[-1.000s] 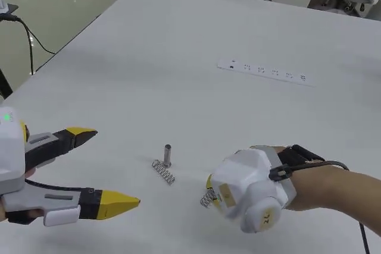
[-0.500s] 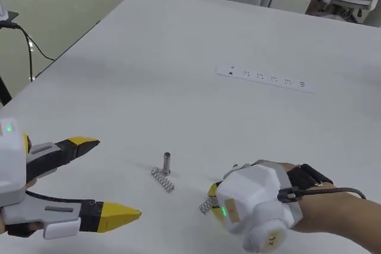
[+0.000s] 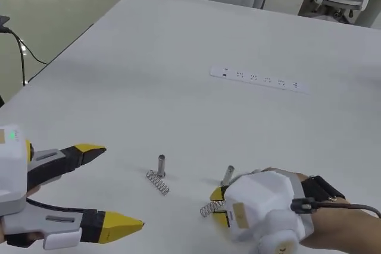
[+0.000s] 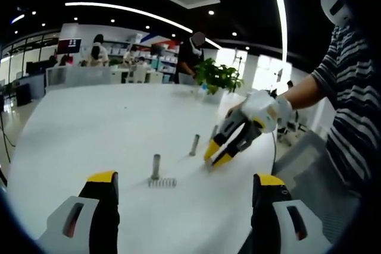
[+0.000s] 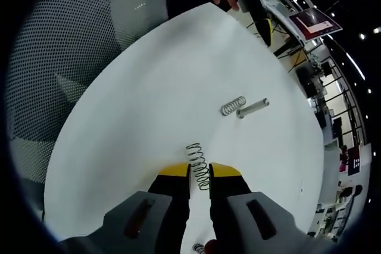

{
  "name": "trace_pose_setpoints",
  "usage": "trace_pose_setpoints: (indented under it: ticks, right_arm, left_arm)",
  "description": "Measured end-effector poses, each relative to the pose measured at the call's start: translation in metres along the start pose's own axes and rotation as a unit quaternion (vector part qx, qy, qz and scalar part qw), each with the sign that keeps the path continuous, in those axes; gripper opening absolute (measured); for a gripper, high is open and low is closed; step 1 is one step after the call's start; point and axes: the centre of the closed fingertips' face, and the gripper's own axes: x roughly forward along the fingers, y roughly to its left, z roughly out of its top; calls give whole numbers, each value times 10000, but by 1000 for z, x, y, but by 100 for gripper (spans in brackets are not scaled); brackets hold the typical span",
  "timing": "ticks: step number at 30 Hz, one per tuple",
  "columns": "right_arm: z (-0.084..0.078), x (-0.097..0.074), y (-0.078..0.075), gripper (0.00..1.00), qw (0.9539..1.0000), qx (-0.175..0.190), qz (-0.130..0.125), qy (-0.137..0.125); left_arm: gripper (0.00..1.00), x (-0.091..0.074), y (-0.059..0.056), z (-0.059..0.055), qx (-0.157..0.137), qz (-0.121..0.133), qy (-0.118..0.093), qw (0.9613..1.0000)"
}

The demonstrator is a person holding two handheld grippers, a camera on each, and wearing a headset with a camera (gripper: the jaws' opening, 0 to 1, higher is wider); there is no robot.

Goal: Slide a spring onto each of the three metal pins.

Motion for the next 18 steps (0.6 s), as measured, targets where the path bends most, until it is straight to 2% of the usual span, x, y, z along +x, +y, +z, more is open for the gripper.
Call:
trace_pose_setpoints:
  ticks: [4, 5, 8, 11, 12, 15, 18]
  right_arm:
    - [-2, -10, -1, 9, 9991, 426, -86, -17]
    - [-3, -12, 0, 9, 9979, 637, -97, -29]
    - [-5, -18, 1, 9, 9955, 942, -125, -8]
    - [-6, -22, 1, 9, 9902, 1390, -127, -48]
    - [-6, -24, 1, 9, 9868, 1614, -87, -81]
    - [-9, -27, -1, 9, 9825, 1861, -89, -69]
    - [-12, -30, 0, 9, 9743, 2252, -54, -82]
  left_arm:
    - [88, 3, -4, -1, 36, -87, 36, 9999]
    - [87, 4, -5, 0, 34, -114, 21, 9999]
    - [87, 7, -8, 2, 43, -162, 4, 9999]
    - [86, 9, -11, 4, 44, -209, 1, 9998]
    - [86, 9, -12, 4, 46, -234, -3, 9997]
    - [84, 11, -16, 3, 67, -318, 26, 9995]
    - [79, 13, -24, 2, 27, -473, 21, 9989]
